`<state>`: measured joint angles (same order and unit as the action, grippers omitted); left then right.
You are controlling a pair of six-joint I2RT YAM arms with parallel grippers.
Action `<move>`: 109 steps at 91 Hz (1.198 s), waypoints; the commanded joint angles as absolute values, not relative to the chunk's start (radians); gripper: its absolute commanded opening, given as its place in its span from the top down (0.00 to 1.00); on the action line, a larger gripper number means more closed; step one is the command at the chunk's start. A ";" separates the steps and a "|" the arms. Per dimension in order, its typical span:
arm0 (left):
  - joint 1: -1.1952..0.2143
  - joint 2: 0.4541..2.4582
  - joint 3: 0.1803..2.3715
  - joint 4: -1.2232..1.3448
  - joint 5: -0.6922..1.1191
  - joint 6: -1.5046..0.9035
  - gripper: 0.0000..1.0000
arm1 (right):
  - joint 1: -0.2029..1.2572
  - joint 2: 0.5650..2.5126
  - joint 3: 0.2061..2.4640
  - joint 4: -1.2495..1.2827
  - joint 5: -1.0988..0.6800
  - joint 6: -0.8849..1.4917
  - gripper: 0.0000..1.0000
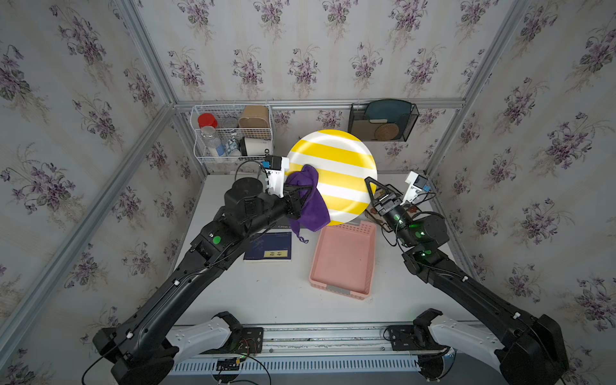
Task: Wipe the wet plate dry
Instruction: Wipe the plate with towel.
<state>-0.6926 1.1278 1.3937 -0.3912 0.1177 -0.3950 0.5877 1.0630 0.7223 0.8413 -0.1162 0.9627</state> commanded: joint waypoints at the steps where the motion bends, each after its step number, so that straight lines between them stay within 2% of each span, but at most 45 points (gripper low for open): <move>1: -0.694 1.167 1.418 -0.493 0.043 -0.253 1.00 | 0.656 1.084 0.749 0.923 -0.115 0.945 1.00; 17: -0.796 1.273 1.390 -0.403 0.260 -0.315 1.00 | 0.640 1.057 0.757 0.944 -0.045 0.956 1.00; 28: -0.808 1.268 1.381 -0.416 0.194 -0.306 1.00 | 0.579 1.002 0.772 0.871 -0.046 0.951 1.00; 35: -0.738 1.212 1.371 -0.446 0.116 -0.310 1.00 | 0.570 0.973 0.770 0.817 -0.052 0.923 1.00; 47: -0.652 1.165 1.360 -0.462 0.124 -0.304 1.00 | 0.624 0.988 0.763 0.775 -0.088 0.909 1.00; 57: -0.697 1.227 1.358 -0.438 0.226 -0.326 1.00 | 0.714 1.048 0.774 0.831 -0.091 0.886 1.00; 64: -0.780 1.282 1.363 -0.410 0.214 -0.314 1.00 | 0.721 1.074 0.773 0.901 -0.092 0.910 1.00; 71: -0.799 1.310 1.377 -0.408 0.209 -0.317 1.00 | 0.719 1.071 0.783 0.923 -0.071 0.907 1.00; 79: -0.744 1.307 1.425 -0.496 0.115 -0.338 1.00 | 0.718 1.045 0.797 0.855 -0.047 0.855 1.00; 86: -0.629 1.265 1.417 -0.529 0.111 -0.372 1.00 | 0.717 1.015 0.789 0.767 -0.037 0.815 1.00; 97: -0.502 1.213 1.421 -0.535 0.163 -0.354 1.00 | 0.749 1.016 0.762 0.719 -0.110 0.767 1.00; 103: -0.497 1.240 1.459 -0.568 0.210 -0.327 1.00 | 0.796 1.045 0.766 0.713 -0.140 0.741 1.00; 109: -0.507 1.287 1.472 -0.558 0.352 -0.334 1.00 | 0.833 1.078 0.775 0.738 -0.157 0.730 1.00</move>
